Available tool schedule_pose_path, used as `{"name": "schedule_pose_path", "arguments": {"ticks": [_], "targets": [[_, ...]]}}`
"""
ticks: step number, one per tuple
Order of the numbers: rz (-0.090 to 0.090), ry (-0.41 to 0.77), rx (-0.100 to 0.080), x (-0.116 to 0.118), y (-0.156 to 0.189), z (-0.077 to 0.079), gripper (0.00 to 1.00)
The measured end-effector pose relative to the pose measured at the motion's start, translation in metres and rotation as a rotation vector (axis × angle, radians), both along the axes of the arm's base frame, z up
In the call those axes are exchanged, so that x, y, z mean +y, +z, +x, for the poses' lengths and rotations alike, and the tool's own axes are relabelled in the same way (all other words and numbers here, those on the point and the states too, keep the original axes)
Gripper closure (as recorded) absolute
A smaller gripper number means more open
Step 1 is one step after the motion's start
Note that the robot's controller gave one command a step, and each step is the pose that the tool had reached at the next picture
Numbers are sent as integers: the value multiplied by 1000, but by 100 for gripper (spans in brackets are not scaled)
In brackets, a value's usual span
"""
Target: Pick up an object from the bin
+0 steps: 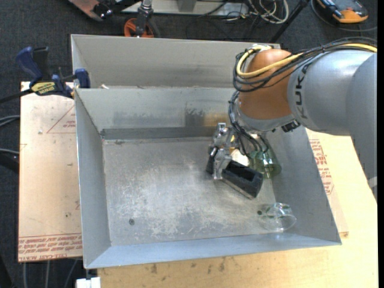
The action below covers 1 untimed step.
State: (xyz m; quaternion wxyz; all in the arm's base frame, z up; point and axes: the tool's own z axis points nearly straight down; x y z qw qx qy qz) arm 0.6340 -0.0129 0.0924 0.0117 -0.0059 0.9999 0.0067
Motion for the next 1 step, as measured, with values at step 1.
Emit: {"name": "schedule_pose_path", "arguments": {"ticks": [1], "targets": [[-11, -53, 15, -2, 178, -4, 100]]}}
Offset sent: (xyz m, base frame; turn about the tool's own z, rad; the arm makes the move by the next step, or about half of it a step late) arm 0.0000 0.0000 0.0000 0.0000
